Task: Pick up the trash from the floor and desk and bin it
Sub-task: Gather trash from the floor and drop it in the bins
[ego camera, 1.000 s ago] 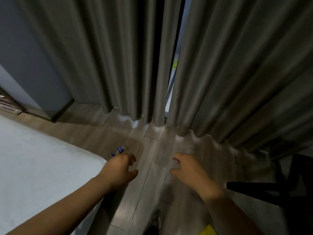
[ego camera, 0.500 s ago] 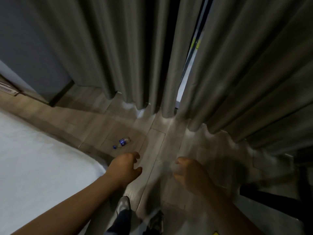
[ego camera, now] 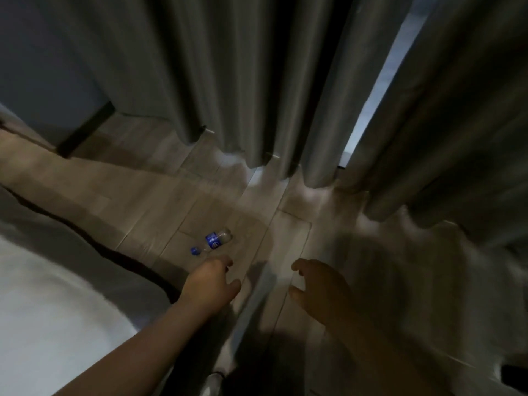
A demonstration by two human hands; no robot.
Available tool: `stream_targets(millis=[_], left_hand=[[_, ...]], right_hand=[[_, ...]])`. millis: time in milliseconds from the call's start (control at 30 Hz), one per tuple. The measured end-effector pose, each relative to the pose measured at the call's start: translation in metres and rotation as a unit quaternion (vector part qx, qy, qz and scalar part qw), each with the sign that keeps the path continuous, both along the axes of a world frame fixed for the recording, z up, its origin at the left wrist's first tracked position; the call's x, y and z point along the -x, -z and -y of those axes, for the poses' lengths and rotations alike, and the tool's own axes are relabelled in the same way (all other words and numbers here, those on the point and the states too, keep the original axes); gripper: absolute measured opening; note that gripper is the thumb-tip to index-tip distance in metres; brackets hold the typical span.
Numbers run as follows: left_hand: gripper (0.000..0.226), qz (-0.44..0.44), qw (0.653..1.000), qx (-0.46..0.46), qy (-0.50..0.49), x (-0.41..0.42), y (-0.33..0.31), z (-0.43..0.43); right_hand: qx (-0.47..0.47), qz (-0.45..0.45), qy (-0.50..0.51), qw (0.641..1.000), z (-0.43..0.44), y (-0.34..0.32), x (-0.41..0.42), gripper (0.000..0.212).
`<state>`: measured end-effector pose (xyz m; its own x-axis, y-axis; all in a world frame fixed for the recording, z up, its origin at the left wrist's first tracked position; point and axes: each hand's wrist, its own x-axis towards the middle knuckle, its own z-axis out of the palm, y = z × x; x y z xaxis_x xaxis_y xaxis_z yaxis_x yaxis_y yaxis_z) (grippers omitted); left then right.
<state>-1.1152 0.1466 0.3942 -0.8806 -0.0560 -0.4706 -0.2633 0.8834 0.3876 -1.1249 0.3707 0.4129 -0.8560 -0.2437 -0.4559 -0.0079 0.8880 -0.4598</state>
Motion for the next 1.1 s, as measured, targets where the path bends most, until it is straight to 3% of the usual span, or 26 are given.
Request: stream_targets(millis=[267, 467, 700, 967, 1100], left_hand=[[0.040, -0.067, 0.993, 0.022, -0.091, 0.057, 0.199, 0.010], [0.036, -0.128, 0.989, 0.036, -0.059, 0.108, 0.299, 0.015], [0.047, -0.125, 0.986, 0.071, -0.080, 0.124, 0.362, 0.047], [0.062, -0.110, 0.984, 0.130, -0.046, 0.136, 0.396, 0.068], [0.061, -0.078, 0.983, 0.159, 0.047, 0.135, 0.407, 0.066]], right_hand=[[-0.024, -0.004, -0.015, 1.000, 0.032, 0.203, 0.048, 0.052], [-0.037, -0.028, 0.001, 0.999, 0.047, 0.309, 0.083, 0.053], [-0.053, -0.100, -0.001, 0.994, 0.042, 0.356, 0.087, 0.050], [-0.069, -0.069, 0.000, 0.995, 0.040, 0.378, 0.076, 0.053], [-0.066, -0.049, -0.006, 0.997, 0.033, 0.378, 0.075, 0.052]])
